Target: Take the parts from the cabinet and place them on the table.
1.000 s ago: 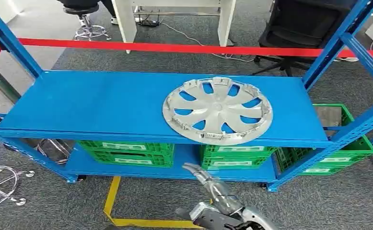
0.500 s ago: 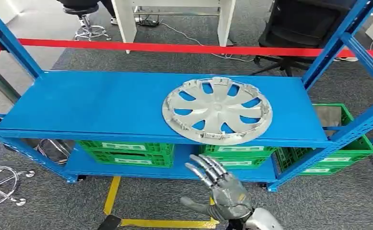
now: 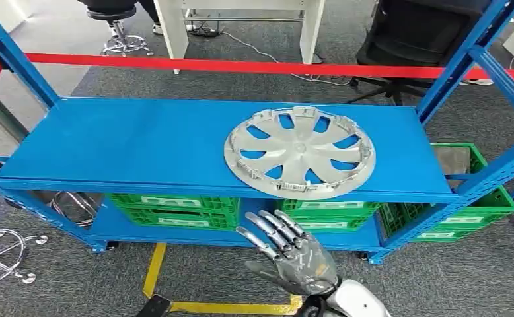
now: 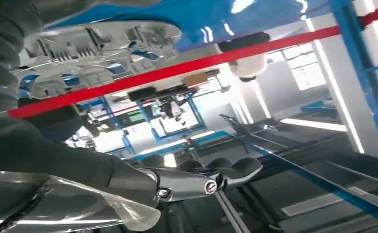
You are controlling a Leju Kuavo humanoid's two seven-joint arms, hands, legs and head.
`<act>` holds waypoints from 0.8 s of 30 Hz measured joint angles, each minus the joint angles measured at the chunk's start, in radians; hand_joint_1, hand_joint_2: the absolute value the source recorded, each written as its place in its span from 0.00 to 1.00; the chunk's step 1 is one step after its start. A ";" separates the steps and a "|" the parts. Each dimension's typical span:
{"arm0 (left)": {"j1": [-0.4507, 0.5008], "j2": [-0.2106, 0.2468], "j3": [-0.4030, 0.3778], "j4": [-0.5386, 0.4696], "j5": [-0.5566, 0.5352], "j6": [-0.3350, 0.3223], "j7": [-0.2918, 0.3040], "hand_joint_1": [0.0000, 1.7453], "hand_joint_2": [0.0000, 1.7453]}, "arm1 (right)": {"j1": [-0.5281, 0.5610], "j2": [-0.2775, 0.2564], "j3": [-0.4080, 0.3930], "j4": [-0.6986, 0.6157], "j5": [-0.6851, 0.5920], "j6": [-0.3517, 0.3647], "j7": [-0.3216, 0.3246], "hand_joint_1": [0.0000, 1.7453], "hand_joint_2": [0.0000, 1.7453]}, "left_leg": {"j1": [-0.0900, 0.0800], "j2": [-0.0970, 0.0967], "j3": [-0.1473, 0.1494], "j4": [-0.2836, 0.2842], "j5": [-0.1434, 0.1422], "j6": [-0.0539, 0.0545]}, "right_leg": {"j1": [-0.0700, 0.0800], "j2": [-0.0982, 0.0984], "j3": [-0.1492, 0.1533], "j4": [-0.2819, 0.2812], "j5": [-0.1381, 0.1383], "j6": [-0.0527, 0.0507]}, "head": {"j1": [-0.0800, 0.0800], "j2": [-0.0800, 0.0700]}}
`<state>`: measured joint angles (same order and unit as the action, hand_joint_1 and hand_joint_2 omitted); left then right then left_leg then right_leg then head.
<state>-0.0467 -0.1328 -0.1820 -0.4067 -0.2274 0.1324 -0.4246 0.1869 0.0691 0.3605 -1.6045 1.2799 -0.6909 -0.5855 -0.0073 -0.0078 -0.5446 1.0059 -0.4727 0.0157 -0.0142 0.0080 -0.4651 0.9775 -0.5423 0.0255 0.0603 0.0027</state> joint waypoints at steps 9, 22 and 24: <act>-0.001 0.002 -0.048 0.000 -0.033 -0.010 0.054 0.00 0.00 | -0.088 -0.001 0.050 0.032 0.117 0.000 0.251 0.00 1.00 | 0.000 0.000 0.000 0.000 0.001 -0.001 | 0.000 0.000 0.000 0.000 0.000 0.000 | 0.000 0.000; 0.020 0.019 -0.059 0.061 0.033 -0.039 0.167 0.00 0.00 | -0.231 -0.075 0.212 0.070 0.170 0.016 0.533 0.00 1.00 | 0.000 0.000 -0.001 0.000 0.001 -0.001 | 0.000 0.000 -0.001 0.001 0.000 0.000 | 0.000 0.000; 0.028 0.023 -0.047 0.072 0.044 -0.040 0.176 0.00 0.00 | -0.247 -0.087 0.231 0.076 0.163 0.050 0.554 0.00 1.00 | 0.000 0.000 -0.001 0.000 0.001 -0.001 | 0.000 0.000 -0.001 0.001 0.000 0.000 | 0.000 0.000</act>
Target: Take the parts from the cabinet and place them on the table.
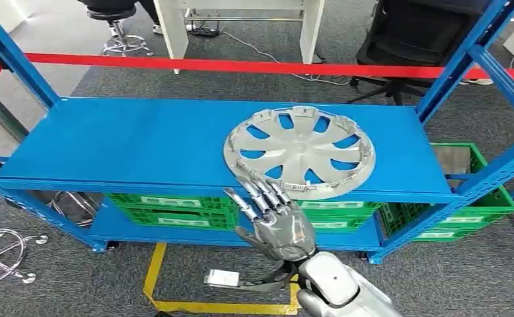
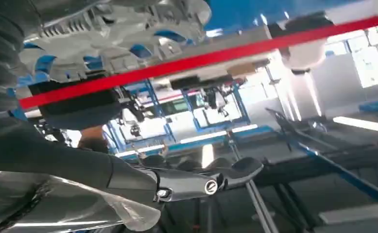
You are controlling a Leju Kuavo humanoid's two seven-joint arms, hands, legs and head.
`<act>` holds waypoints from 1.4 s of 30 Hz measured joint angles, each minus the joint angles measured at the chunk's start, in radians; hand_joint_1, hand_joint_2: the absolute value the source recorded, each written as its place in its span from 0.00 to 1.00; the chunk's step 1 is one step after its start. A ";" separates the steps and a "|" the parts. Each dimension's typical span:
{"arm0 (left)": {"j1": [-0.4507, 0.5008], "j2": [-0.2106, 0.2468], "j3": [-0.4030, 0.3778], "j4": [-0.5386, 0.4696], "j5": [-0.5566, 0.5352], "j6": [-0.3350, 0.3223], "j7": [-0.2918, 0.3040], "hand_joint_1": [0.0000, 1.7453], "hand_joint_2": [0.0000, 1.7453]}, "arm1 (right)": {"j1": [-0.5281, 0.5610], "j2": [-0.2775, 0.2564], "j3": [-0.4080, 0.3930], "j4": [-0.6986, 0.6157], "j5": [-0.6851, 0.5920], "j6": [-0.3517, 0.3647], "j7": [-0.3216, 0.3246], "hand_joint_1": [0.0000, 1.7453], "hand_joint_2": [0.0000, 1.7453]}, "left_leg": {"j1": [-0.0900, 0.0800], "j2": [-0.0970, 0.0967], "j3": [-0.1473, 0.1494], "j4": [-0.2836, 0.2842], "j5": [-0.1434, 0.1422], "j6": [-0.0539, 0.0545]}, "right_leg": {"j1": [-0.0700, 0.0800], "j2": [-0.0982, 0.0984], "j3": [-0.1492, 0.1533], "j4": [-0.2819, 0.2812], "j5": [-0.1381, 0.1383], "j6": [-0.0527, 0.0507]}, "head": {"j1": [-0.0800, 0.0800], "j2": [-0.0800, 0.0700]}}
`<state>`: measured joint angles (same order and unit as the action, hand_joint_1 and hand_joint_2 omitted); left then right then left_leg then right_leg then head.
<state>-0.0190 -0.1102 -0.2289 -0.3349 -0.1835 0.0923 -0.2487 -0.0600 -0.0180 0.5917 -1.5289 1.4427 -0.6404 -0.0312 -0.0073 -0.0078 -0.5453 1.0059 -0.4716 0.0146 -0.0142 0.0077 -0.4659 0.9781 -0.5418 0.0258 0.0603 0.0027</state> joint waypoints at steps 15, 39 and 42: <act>0.023 0.029 0.053 0.047 0.010 -0.050 0.003 0.00 0.00 | -0.128 -0.050 0.054 0.141 -0.205 0.245 0.020 0.00 1.00 | 0.000 0.000 0.000 0.000 0.001 0.000 | 0.000 0.000 0.000 0.000 0.000 0.000 | 0.000 0.000; 0.047 0.020 0.082 0.049 -0.023 -0.020 0.029 0.00 0.00 | -0.253 -0.064 -0.022 0.282 -0.231 0.312 0.101 0.00 1.00 | 0.000 0.000 -0.001 0.000 0.001 0.000 | 0.000 0.000 -0.001 0.000 0.001 0.000 | 0.000 0.000; 0.050 0.019 0.089 0.048 -0.023 -0.020 0.029 0.00 0.00 | -0.253 -0.064 -0.031 0.305 -0.241 0.323 0.105 0.00 1.00 | 0.000 0.000 -0.001 0.000 0.001 0.000 | 0.000 0.000 -0.001 0.000 0.001 0.000 | 0.000 0.000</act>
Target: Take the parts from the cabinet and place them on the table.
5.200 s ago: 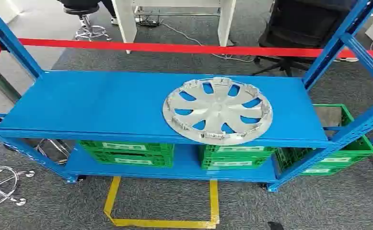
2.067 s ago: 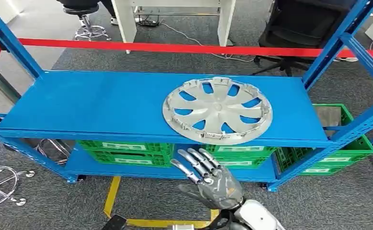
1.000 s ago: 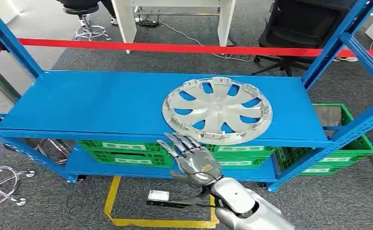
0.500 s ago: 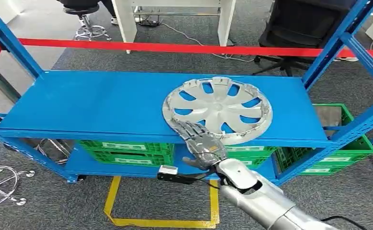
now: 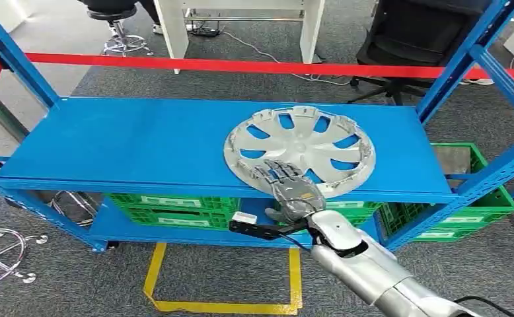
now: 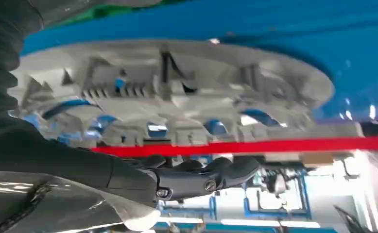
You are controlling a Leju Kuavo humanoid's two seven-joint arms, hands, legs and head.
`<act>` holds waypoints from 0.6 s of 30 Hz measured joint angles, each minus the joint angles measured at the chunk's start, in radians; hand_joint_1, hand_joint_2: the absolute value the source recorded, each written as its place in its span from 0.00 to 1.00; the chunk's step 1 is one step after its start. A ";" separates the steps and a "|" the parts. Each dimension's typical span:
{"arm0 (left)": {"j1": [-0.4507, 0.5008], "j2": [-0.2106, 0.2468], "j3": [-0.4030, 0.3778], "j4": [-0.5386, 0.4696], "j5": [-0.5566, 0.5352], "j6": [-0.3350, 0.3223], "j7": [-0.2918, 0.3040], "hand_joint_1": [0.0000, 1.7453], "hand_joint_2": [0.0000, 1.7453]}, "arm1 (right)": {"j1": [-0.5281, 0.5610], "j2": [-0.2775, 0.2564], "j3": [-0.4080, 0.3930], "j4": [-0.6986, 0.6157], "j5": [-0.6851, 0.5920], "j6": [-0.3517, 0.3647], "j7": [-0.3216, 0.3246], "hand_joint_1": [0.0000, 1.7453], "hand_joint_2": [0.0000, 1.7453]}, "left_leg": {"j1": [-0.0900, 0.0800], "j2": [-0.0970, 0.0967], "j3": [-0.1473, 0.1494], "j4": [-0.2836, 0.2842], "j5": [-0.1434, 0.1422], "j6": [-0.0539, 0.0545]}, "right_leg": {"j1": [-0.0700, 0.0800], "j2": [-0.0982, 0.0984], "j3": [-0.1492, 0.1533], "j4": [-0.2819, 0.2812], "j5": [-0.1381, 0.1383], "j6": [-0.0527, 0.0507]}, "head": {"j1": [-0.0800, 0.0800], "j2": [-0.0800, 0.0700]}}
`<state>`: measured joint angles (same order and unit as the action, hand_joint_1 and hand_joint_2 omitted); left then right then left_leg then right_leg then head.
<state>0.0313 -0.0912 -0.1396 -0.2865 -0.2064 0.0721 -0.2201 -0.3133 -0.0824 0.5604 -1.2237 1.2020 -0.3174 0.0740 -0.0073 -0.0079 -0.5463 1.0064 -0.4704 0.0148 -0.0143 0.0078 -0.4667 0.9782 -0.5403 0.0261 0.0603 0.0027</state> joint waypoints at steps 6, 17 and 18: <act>0.005 0.005 0.016 0.000 -0.006 -0.032 -0.013 0.00 0.00 | -0.004 0.000 -0.016 0.062 -0.008 0.028 0.011 0.00 1.00 | 0.000 0.000 0.000 0.000 0.000 0.000 | 0.000 0.000 0.000 0.000 0.000 0.000 | 0.000 0.000; 0.008 0.019 0.038 0.002 -0.011 -0.041 -0.039 0.00 0.00 | -0.051 0.000 -0.042 0.153 0.002 0.061 0.049 0.00 1.00 | 0.000 0.000 0.000 0.000 0.000 0.000 | 0.000 0.000 0.000 0.000 0.000 0.000 | 0.000 0.000; 0.008 0.019 0.039 0.002 -0.011 -0.040 -0.039 0.00 0.00 | -0.057 0.000 -0.045 0.158 0.003 0.061 0.049 0.00 1.00 | 0.000 0.000 0.000 0.000 0.000 0.000 | 0.000 0.000 0.000 0.000 0.000 0.000 | 0.000 0.000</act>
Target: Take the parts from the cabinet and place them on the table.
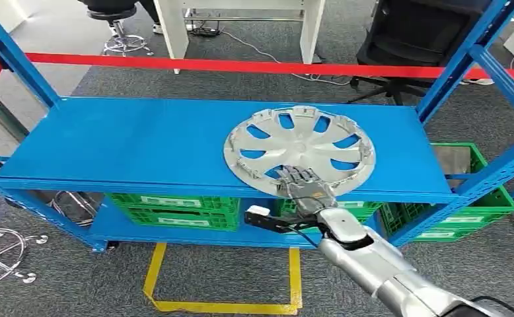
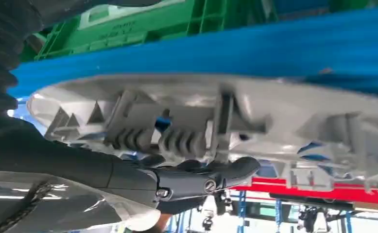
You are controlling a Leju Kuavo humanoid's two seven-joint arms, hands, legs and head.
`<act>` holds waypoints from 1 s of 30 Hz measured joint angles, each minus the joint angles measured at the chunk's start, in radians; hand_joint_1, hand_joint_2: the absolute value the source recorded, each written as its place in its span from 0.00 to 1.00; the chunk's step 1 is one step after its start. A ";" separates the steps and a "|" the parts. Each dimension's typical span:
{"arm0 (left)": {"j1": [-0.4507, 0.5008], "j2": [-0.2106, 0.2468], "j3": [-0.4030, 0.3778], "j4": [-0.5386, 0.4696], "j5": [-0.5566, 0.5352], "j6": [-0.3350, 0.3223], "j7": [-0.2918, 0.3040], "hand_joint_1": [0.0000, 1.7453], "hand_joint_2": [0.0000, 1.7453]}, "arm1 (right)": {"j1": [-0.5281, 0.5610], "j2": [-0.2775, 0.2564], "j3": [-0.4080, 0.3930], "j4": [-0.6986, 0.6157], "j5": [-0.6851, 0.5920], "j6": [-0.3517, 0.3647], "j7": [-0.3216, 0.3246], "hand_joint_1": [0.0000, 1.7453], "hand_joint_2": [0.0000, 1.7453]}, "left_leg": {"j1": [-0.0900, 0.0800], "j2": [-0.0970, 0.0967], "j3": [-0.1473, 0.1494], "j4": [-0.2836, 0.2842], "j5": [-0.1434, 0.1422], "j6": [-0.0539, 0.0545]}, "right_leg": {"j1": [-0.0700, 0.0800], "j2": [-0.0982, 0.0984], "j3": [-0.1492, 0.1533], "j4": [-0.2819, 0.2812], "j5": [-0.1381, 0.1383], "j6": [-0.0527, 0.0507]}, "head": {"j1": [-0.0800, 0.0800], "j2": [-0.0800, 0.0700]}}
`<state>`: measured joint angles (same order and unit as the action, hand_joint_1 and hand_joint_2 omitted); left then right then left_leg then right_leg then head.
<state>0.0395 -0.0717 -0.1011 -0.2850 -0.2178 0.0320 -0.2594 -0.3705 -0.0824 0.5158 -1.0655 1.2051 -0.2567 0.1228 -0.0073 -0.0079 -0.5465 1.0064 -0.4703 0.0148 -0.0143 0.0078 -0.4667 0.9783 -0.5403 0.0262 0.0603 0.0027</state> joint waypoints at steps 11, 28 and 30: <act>0.000 0.002 0.002 0.003 -0.008 0.010 -0.011 0.00 0.00 | -0.036 0.003 -0.010 0.010 0.003 0.018 0.008 0.20 1.00 | 0.000 0.000 0.000 0.000 0.000 0.000 | 0.000 0.000 0.000 0.000 0.000 0.000 | 0.000 0.000; -0.009 0.003 0.021 0.007 -0.024 0.006 -0.014 0.00 0.00 | -0.075 0.003 -0.008 0.011 -0.057 0.177 0.003 1.00 1.00 | 0.000 0.000 0.000 0.000 0.000 0.000 | 0.000 0.000 0.000 0.000 0.000 0.000 | 0.000 0.000; -0.010 0.003 0.024 0.007 -0.027 0.001 -0.014 0.00 0.00 | -0.083 0.003 -0.006 0.010 -0.071 0.183 0.000 1.00 1.00 | 0.000 0.000 0.000 0.000 0.000 0.000 | 0.000 0.000 0.000 0.000 0.000 0.000 | 0.000 0.000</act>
<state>0.0297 -0.0687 -0.0771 -0.2781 -0.2445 0.0328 -0.2739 -0.4539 -0.0790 0.5093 -1.0559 1.1345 -0.0736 0.1224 -0.0072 -0.0080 -0.5462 1.0066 -0.4700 0.0146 -0.0142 0.0076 -0.4665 0.9784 -0.5402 0.0262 0.0603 0.0027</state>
